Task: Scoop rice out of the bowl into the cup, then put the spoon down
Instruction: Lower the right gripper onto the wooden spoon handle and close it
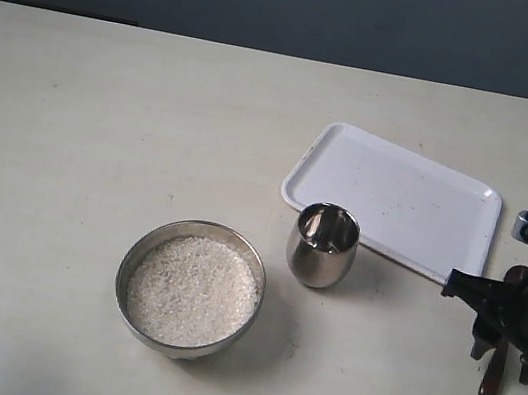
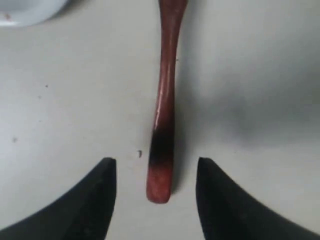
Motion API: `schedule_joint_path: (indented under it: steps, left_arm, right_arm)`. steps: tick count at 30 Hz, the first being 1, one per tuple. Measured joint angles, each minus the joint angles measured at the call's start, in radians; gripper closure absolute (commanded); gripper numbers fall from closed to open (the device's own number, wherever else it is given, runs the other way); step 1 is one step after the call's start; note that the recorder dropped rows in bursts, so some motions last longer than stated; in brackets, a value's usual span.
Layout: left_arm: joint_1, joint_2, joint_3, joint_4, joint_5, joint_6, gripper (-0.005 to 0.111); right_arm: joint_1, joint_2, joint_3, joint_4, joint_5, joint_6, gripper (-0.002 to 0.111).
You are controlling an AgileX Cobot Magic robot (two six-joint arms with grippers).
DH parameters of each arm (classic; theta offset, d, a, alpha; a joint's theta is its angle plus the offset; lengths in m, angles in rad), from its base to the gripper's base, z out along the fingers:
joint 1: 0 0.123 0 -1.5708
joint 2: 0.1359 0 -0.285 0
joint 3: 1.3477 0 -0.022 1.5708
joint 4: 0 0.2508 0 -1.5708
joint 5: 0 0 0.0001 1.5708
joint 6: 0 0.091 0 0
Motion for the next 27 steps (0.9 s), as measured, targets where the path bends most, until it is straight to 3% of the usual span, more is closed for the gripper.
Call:
schedule_joint_path:
  steps: [27]
  left_arm:
    - [0.000,0.000,0.000,0.000,0.000,0.000,0.106]
  right_arm:
    - [0.000,0.000,0.059,-0.020,-0.105,0.029,0.060]
